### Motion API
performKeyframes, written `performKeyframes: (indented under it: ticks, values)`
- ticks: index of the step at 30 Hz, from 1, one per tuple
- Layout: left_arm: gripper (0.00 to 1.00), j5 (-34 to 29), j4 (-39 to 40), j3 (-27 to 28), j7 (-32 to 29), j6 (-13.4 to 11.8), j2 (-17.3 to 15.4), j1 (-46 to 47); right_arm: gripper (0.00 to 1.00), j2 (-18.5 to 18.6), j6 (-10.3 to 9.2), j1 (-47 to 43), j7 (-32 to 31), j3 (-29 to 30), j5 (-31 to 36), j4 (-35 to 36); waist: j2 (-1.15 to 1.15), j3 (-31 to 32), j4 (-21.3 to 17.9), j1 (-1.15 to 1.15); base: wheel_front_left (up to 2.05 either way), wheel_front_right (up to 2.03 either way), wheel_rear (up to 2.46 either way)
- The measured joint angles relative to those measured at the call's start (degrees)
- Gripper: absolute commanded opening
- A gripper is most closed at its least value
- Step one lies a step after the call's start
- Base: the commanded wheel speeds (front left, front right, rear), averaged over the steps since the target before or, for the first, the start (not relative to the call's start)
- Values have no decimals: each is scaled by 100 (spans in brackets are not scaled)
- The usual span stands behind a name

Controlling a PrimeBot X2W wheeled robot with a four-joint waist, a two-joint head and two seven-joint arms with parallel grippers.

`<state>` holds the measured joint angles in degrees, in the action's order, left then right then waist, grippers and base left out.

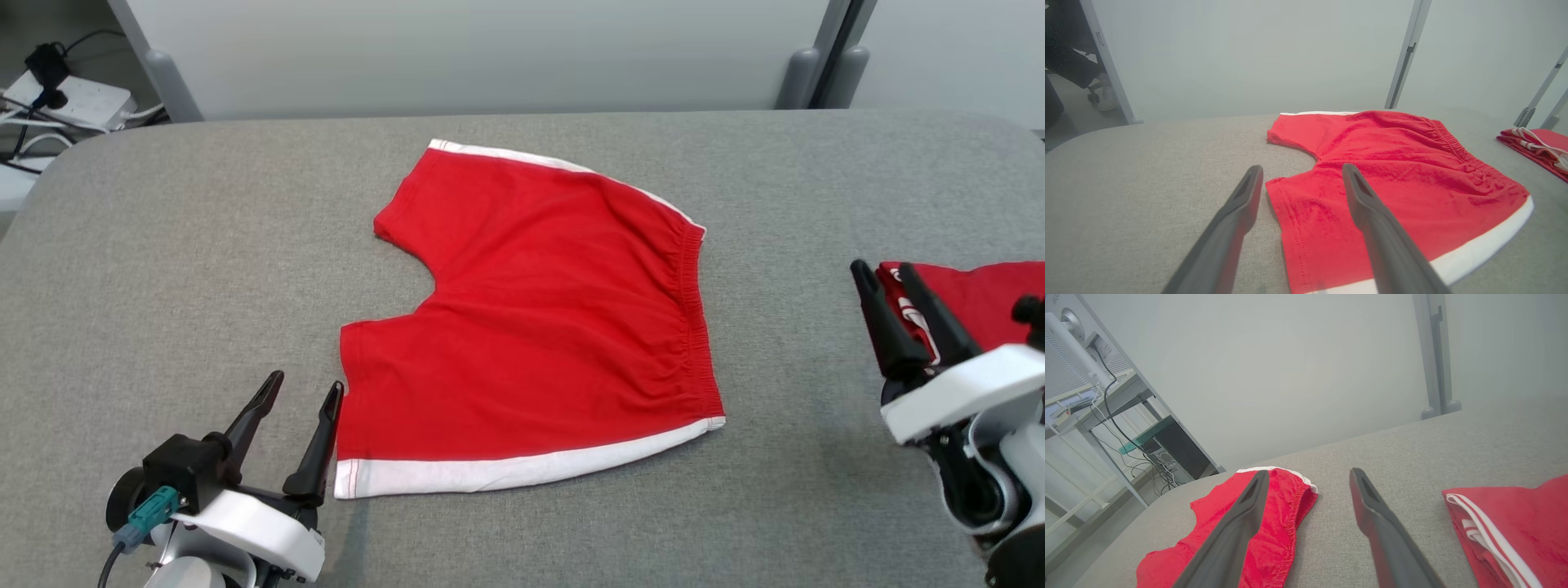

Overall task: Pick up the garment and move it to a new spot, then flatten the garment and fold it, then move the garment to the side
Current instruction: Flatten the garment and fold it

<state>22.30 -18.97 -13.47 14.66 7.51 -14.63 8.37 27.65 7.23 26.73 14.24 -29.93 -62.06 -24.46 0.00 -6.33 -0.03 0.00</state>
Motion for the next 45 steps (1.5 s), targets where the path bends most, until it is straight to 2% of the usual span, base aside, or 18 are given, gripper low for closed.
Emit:
performKeyframes:
  ticks: [6, 16, 25, 34, 45]
  values:
    - [100, -240, 5, 404, 0, 0, 287, -24, 100, -389, 0, -528, -1, 477, 1038, 43, 0, 160, -111, 0, 0, 0, 0]
    - [100, -701, 82, 1136, 0, -9, 709, -407, 100, -945, 0, -1312, 7, 1391, 2526, 679, 0, 377, -157, 0, 0, 0, 0]
    - [100, -1068, 392, 1595, 0, -85, 987, -668, 100, -1389, 0, -1928, 8, 1904, 3687, 1350, 0, 364, -120, 0, 0, 0, 0]
    - [100, -1277, 558, 1730, 0, -101, 1168, -837, 100, -1744, 0, -2290, 8, 2248, 4187, 1618, 0, 288, -103, 0, 0, 0, 0]
    - [100, -1322, 532, 1804, 0, -96, 1196, -837, 100, -1828, 0, -2379, 8, 2225, 4339, 1522, 0, 210, -80, 0, 0, 0, 0]
